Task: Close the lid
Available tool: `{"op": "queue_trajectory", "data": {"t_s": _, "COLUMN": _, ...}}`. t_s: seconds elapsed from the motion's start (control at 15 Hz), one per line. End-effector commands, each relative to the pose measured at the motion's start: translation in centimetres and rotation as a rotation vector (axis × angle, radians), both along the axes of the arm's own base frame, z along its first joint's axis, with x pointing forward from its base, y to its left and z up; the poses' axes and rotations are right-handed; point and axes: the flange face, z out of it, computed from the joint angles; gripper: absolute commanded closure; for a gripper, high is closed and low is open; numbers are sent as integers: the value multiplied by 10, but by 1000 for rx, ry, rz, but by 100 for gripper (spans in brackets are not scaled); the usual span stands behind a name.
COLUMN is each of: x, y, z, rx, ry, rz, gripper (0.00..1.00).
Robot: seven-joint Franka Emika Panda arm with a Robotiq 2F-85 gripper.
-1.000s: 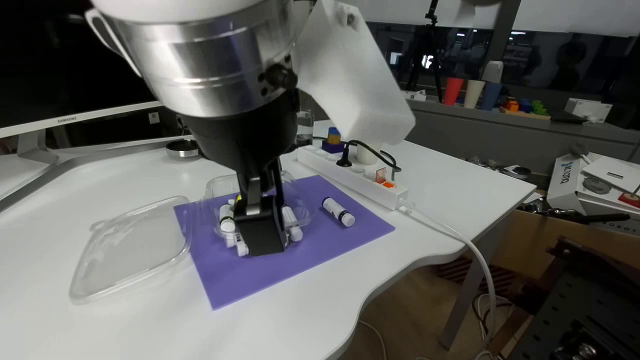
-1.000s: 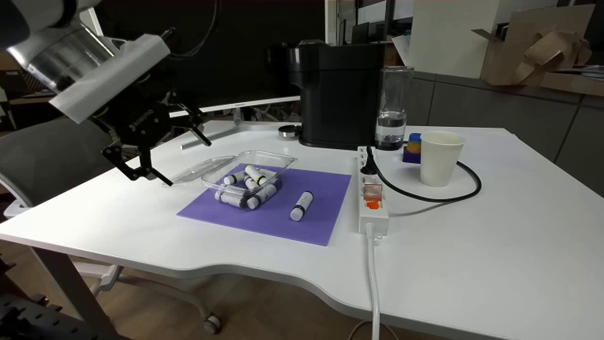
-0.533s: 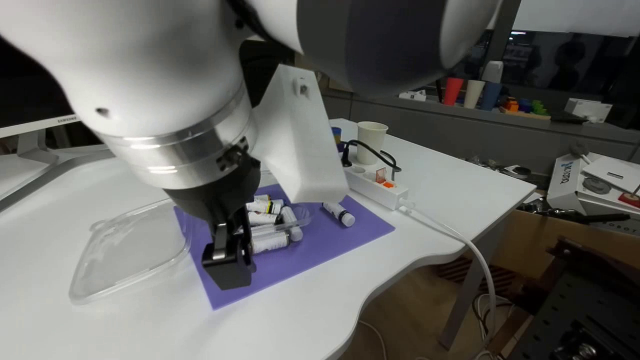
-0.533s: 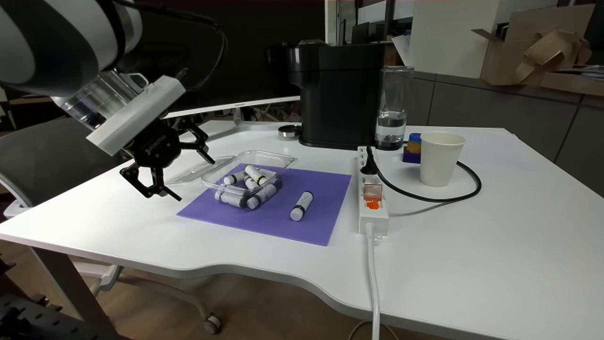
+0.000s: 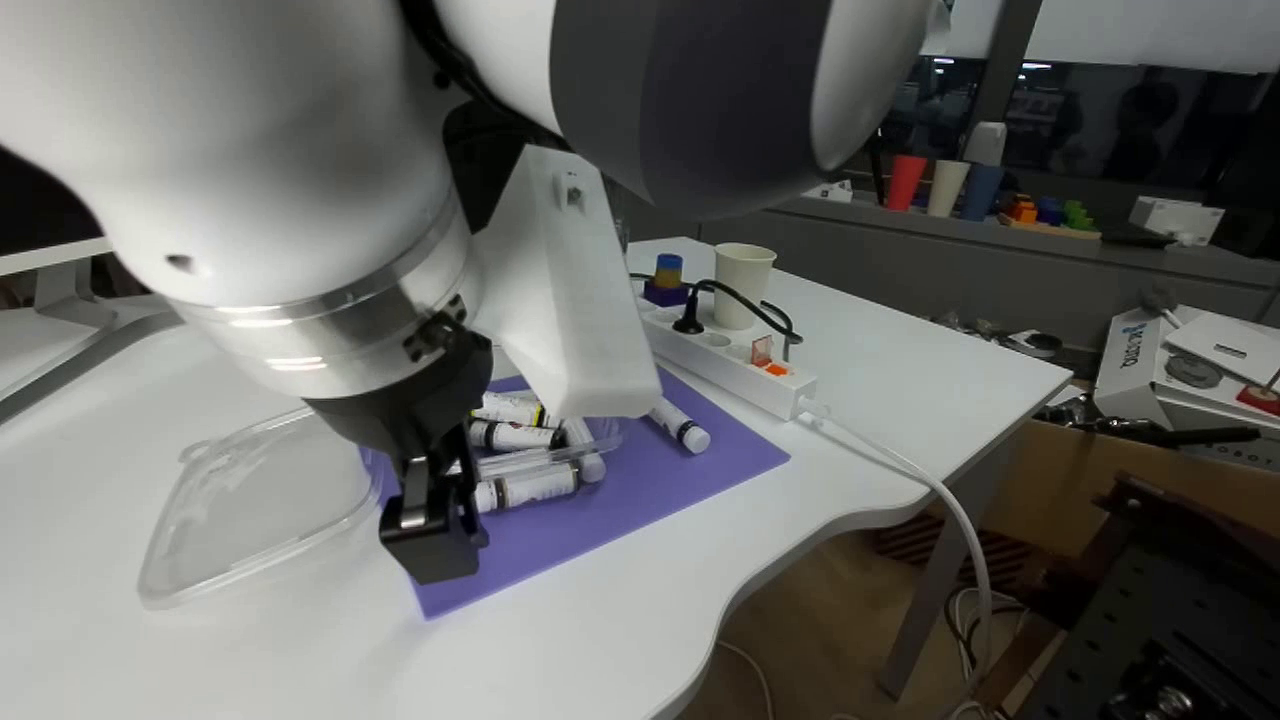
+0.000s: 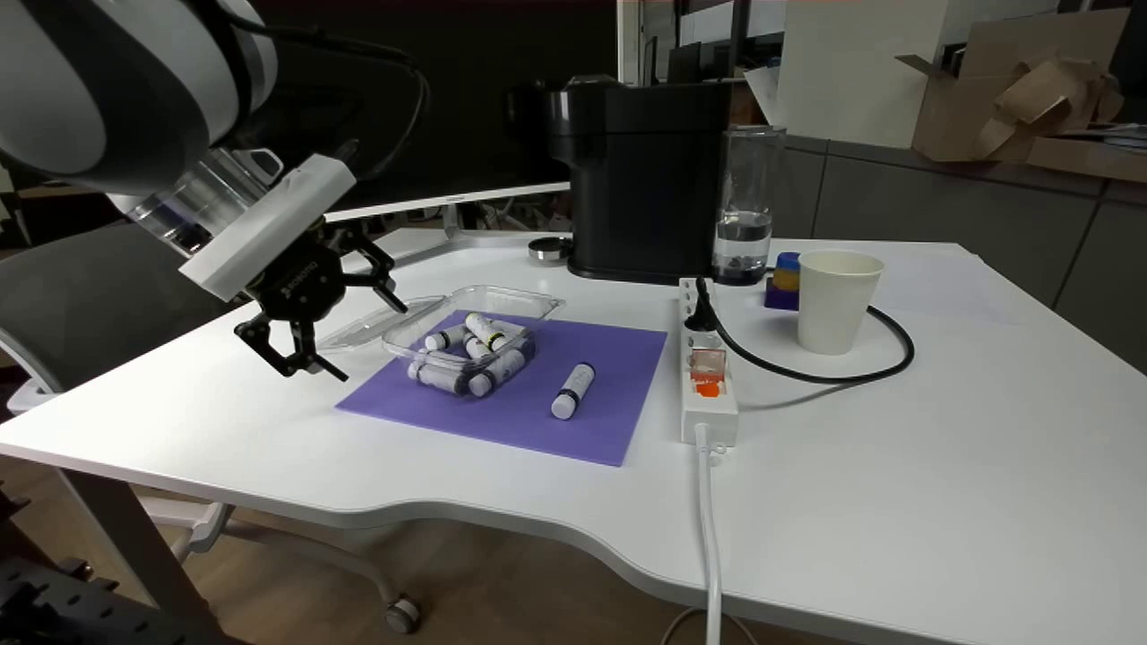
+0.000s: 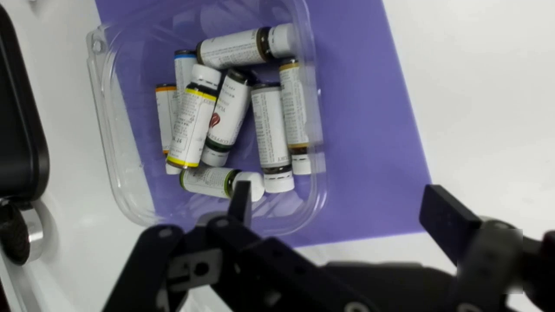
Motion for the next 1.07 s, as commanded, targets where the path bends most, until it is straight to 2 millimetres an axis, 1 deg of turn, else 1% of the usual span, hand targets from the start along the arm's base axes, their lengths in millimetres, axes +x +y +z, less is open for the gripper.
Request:
{"op": "queue_trajectory", "data": {"t_s": 0.0, "x": 15, "y": 22, "z": -3, "rx": -3, "ry": -87, "rz": 54, "gripper": 0}}
{"op": "queue_trajectory", "data": {"t_s": 0.2, "x": 24, "y": 35, "z": -11, "rx": 4, "ry": -100, "rz": 80, "gripper": 0}}
{"op": "queue_trajectory", "data": {"t_s": 0.47, "x": 34, "y": 43, "z": -33, "rx": -3, "ry": -81, "rz": 91, "gripper": 0}}
{"op": "queue_trajectory", "data": {"t_s": 0.67, "x": 42, "y": 53, "z": -46, "rx": -16, "ry": -104, "rz": 131, "gripper": 0}}
{"op": "queue_trajectory", "data": {"t_s": 0.87, "x": 47, "y": 63, "z": -55, "rx": -28, "ry": -139, "rz": 182, "gripper": 0}}
{"op": "queue_trajectory", "data": {"t_s": 1.0, "x": 48, "y": 69, "z": -56, "rx": -44, "ry": -165, "rz": 217, "gripper": 0}}
